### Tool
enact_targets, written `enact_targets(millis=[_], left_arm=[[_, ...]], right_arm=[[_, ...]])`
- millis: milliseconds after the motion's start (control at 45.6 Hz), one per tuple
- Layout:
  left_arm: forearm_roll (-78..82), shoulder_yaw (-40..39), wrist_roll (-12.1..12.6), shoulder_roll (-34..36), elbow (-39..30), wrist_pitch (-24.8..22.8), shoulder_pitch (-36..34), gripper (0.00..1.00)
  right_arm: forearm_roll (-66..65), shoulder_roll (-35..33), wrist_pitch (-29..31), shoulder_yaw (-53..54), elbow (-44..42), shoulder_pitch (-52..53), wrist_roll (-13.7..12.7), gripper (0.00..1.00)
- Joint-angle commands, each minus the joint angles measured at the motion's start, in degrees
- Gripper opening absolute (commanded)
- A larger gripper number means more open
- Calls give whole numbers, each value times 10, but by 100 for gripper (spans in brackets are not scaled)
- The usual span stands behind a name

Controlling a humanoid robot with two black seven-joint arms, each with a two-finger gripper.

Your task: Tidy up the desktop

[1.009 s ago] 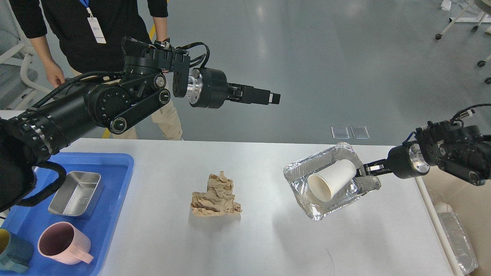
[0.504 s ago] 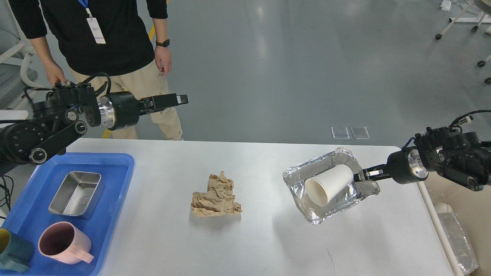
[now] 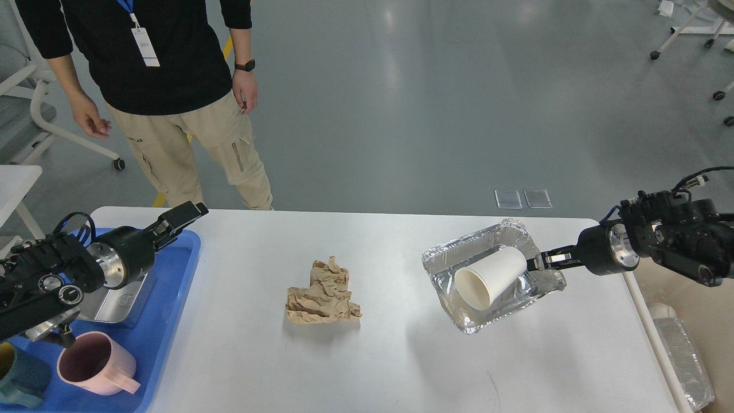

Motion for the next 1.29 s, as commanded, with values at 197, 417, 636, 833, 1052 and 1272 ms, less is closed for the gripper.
enact_targets(millis=[197,417,636,833,1052,1272], left_arm=[[1,23,-7,162,-114,-20,92,97],[4,65,-55,257,-149,-49,102,97],[37,61,-77,271,-134,-69,91,97],[220,62,-77,221,-127,-84,28,97],[437,61,-107,191,-109,-166,-29,97],[556,62,-116,91,-43,-222,-81,97]], right_arm=[[1,-1,-2,1,0,-1,0,0],[1,1,-2,1,0,-1,0,0],[1,4,-5,2,3,-1,0,0],[1,4,-5,7,4,-1,0,0],[1,4,-6,13,3,-1,1,0],[1,5,-6,15,5,-1,0,0]])
